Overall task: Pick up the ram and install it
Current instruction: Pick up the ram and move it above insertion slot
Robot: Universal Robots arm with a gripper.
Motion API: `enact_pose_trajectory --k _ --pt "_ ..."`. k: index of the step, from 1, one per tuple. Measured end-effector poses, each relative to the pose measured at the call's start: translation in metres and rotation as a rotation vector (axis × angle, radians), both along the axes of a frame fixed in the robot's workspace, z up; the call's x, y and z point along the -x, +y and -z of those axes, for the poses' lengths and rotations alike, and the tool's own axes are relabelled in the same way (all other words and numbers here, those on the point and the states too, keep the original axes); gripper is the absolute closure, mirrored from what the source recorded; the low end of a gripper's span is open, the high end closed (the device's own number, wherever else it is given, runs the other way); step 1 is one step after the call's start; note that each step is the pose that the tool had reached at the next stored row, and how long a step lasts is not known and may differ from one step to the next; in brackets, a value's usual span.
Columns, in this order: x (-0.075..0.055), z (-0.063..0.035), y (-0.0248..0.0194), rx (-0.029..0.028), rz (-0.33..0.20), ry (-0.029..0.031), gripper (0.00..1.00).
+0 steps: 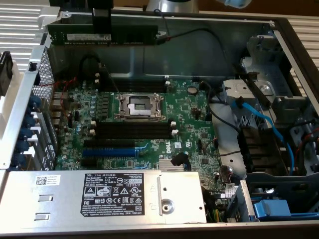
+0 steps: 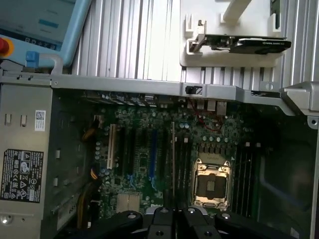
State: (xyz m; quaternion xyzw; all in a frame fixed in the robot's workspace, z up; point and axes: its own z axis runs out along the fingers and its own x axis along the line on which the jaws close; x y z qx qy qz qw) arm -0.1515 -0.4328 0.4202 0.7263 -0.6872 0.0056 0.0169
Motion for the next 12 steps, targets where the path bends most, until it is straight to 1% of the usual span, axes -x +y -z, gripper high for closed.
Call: enact_pose_trajectory --k 1,2,3,6,7,8,9,12 --pt "-0.0030 0.0001 0.0003 -0.0003 0.000 -0.0002 0.88" --pt "-0.0045 0.0001 0.0003 -0.0026 0.000 -0.0001 0.88" --pt "-0.0052 0.0002 0.0003 -0.0035 0.000 0.0005 0.88" --pt "-0.0092 0.0002 0.0001 -0.0035 0.000 0.0008 0.88" --pt "-0.0098 0.0002 0.0003 -0.0043 0.003 0.0007 0.88" --pt "-0.0102 0.0004 0.0003 -0.0064 0.006 0.0003 0.88" --pt "-0.0106 0.0005 0.0003 -0.0103 0.009 0.0000 0.88" --pt "-0.0118 0.0013 0.0004 -0.0244 0.018 -0.0007 0.88"
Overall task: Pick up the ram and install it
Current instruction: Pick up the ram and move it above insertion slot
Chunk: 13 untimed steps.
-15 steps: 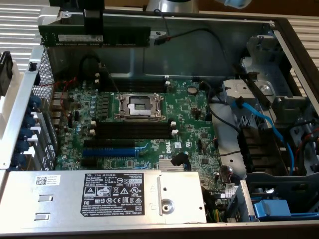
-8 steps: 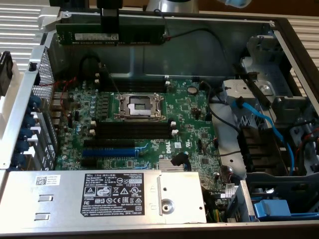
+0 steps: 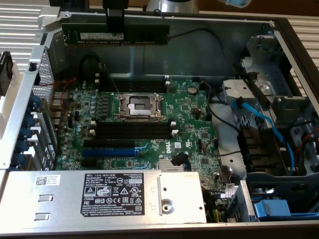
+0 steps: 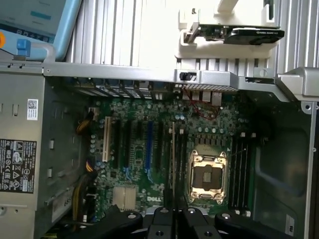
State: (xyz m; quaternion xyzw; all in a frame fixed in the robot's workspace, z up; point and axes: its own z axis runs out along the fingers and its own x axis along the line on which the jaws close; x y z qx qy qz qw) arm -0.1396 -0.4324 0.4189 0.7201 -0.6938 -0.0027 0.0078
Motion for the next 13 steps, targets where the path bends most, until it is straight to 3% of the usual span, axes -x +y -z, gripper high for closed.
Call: enact_pose_trajectory --k 5,7,13 --pt "-0.0021 0.0016 0.0000 -0.0269 0.016 -0.0004 0.88" --pt "-0.0031 0.0025 0.0007 -0.0347 0.020 -0.0004 0.88" --pt "-0.0077 0.0093 0.0072 -0.0399 0.021 -0.0004 0.88"
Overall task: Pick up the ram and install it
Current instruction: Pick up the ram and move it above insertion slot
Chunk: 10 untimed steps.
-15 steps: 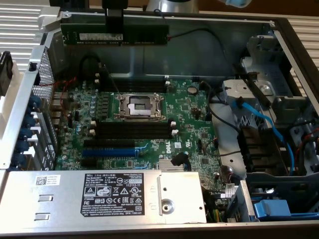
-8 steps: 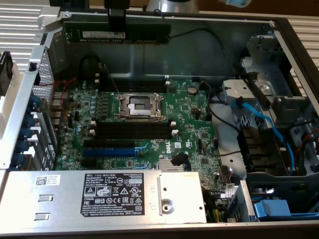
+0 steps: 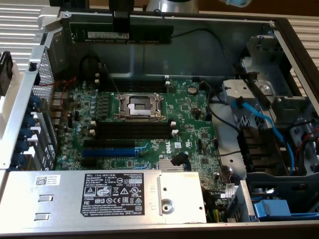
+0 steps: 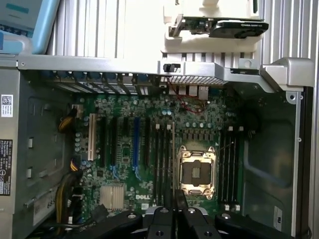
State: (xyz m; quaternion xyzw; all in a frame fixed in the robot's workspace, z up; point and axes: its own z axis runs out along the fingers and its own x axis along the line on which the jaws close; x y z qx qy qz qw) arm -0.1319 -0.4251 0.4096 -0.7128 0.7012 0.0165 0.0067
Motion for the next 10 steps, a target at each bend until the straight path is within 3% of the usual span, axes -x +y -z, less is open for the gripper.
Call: enact_pose_trajectory --k 4,10 --pt "-0.0034 0.0030 0.0070 -0.0006 0.000 0.0000 0.88" --pt "-0.0076 0.0032 0.0113 -0.0007 0.009 -0.0003 0.88"
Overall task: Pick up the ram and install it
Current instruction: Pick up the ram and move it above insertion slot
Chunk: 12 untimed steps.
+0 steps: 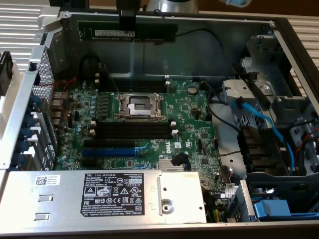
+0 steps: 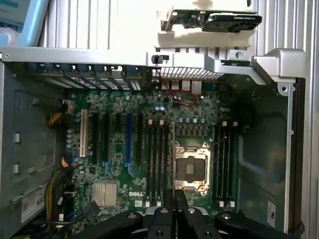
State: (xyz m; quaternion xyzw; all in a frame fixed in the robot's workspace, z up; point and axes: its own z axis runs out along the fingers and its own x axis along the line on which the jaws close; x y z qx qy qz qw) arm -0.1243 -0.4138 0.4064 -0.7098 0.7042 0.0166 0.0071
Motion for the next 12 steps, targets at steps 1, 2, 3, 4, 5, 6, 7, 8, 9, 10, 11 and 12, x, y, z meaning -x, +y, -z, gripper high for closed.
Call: enact_pose_trajectory --k 1,2,3,4,5,6,7,8,9,10,11,12 --pt "-0.0007 0.0000 0.0007 0.0000 0.002 -0.0001 0.88" --pt "-0.0012 0.0000 0.0013 0.0000 0.004 -0.0002 0.88" --pt "-0.0018 0.0000 0.0019 0.0001 0.007 -0.0003 0.88" --pt "-0.0023 0.0000 0.0026 0.0000 0.009 -0.0004 0.88" --pt "-0.0028 0.0000 0.0036 0.0000 0.011 -0.0004 0.88" --pt "-0.0031 0.0000 0.0046 0.0002 0.012 -0.0004 0.88" --pt "-0.0031 0.0000 0.0047 0.0001 0.012 -0.0004 0.88" --pt "-0.0031 0.0000 0.0047 0.0001 0.012 -0.0004 0.88" --pt "-0.0031 0.0000 0.0047 0.0001 0.012 -0.0004 0.88" --pt "-0.0030 0.0000 0.0047 0.0001 0.012 -0.0004 0.88" --pt "-0.0030 0.0000 0.0047 0.0000 0.012 -0.0004 0.88" --pt "-0.0030 0.0000 0.0047 0.0000 0.012 -0.0004 0.88"
